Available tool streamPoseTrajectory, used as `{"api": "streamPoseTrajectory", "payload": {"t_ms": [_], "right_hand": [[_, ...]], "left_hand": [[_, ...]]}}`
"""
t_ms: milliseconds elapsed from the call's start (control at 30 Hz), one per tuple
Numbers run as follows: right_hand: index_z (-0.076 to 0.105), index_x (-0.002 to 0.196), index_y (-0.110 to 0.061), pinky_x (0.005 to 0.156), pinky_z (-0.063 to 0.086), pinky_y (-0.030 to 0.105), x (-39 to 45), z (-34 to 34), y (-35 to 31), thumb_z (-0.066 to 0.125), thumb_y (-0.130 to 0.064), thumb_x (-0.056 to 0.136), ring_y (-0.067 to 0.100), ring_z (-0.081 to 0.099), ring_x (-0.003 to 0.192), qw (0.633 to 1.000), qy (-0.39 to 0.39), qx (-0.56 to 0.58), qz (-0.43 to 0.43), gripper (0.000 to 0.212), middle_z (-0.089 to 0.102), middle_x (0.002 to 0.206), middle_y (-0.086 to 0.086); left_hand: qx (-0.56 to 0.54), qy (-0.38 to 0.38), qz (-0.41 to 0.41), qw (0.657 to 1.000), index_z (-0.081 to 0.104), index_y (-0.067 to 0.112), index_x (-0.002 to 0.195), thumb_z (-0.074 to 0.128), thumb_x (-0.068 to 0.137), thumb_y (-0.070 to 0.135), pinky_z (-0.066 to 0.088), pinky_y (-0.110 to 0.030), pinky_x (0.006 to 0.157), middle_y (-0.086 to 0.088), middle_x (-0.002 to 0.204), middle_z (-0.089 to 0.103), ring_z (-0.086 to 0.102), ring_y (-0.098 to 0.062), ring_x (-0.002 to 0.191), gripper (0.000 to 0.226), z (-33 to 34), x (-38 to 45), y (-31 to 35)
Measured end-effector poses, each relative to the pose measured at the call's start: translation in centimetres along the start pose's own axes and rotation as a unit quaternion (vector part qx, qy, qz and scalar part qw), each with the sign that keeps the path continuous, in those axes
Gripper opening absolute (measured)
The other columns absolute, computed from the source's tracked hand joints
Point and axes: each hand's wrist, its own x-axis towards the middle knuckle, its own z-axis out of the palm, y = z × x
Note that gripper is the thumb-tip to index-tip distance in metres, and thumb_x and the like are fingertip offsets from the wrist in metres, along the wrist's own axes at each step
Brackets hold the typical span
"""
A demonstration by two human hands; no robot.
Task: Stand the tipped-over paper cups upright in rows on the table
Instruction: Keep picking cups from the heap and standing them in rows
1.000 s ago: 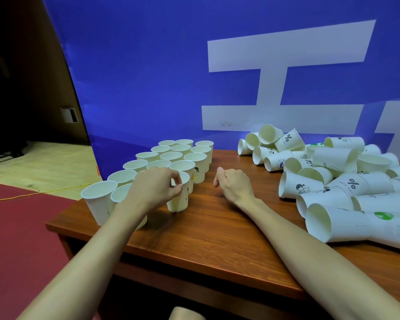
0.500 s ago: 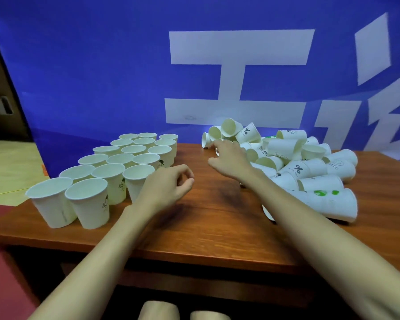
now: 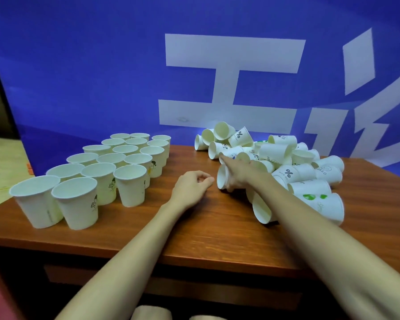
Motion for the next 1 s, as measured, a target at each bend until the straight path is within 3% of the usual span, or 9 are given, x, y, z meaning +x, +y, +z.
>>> {"api": "streamPoseTrajectory", "payload": {"t_ms": [133,300,367,433,567,700,800,1000], "right_hand": [[0.011,0.150,-0.029,0.103,0.034,0.045,0.3,0.2,-1.4,0.078,-0.036,0.069,0.036,0.036,0.127,0.995,0.036,0.022,-0.088,0.105,0.046,0.123,0.012],[-0.008,0.145,-0.047,0.101,0.035,0.058,2.0,1.1,-2.7,0.072,-0.050,0.044,0.042,0.034,0.130,0.994,0.029,-0.002,-0.105,0.129,0.042,0.134,0.021],[-0.006,0.147,-0.043,0.104,0.034,0.056,2.4,1.3,-2.5,0.076,-0.046,0.050,0.043,0.034,0.129,0.993,0.032,-0.008,-0.110,0.127,0.039,0.135,0.022],[0.001,0.151,-0.037,0.105,0.034,0.049,2.1,1.1,-2.1,0.079,-0.038,0.059,0.039,0.039,0.126,0.993,0.046,-0.010,-0.111,0.121,0.041,0.134,0.020],[0.013,0.152,-0.025,0.092,0.038,0.039,2.4,1.1,-0.3,0.078,-0.032,0.070,0.031,0.043,0.120,0.992,0.076,-0.022,-0.095,0.105,0.050,0.130,0.009],[0.010,0.154,-0.017,0.101,0.035,0.042,3.0,0.8,0.3,0.054,-0.026,0.089,0.040,0.040,0.126,0.991,0.115,0.022,-0.057,0.079,0.029,0.152,0.010],[0.018,0.151,-0.017,0.099,0.035,0.045,2.8,0.6,-0.6,0.047,-0.019,0.091,0.041,0.035,0.127,0.989,0.140,0.014,-0.055,0.067,0.021,0.153,0.013],[0.039,0.144,-0.018,0.099,0.036,0.045,1.8,1.2,-3.1,0.046,-0.010,0.088,0.036,0.035,0.126,0.977,0.170,0.031,-0.126,0.057,0.038,0.144,0.009]], "left_hand": [[-0.039,0.013,-0.010,0.999,0.074,0.029,0.087,0.063,0.086,0.043,0.054,-0.036,0.068,0.000,0.062,0.068,0.062,-0.014,0.055,0.018,0.7,0.0,0.4],[-0.007,0.048,-0.040,0.998,0.073,0.032,0.073,0.065,0.080,0.029,0.055,-0.037,0.074,0.010,0.062,0.067,0.064,-0.012,0.067,0.010,0.2,0.2,0.0],[0.003,0.052,-0.060,0.997,0.073,0.031,0.073,0.064,0.079,0.027,0.056,-0.038,0.074,0.009,0.063,0.068,0.066,-0.014,0.069,0.012,-0.2,0.2,-0.3],[0.016,0.072,-0.077,0.994,0.071,0.030,0.070,0.062,0.074,0.031,0.056,-0.039,0.075,0.008,0.066,0.068,0.066,-0.016,0.072,0.010,-0.6,0.3,-0.4],[0.048,0.137,-0.089,0.985,0.062,0.025,0.068,0.061,0.069,0.034,0.051,-0.032,0.069,0.004,0.071,0.068,0.064,-0.021,0.077,0.009,-1.7,0.3,-0.5],[0.088,0.172,-0.053,0.980,0.064,0.027,0.077,0.061,0.075,0.030,0.039,-0.029,0.060,0.005,0.074,0.064,0.060,-0.020,0.076,0.005,-3.2,0.2,0.3],[0.120,0.181,-0.039,0.975,0.069,0.029,0.087,0.061,0.078,0.029,0.039,-0.028,0.061,0.008,0.078,0.064,0.058,-0.017,0.078,0.013,-4.3,0.0,1.1],[0.163,0.178,-0.018,0.970,0.070,0.032,0.084,0.059,0.078,0.028,0.051,-0.031,0.066,0.009,0.076,0.068,0.062,-0.014,0.080,0.013,-6.6,-0.9,1.9]]}}
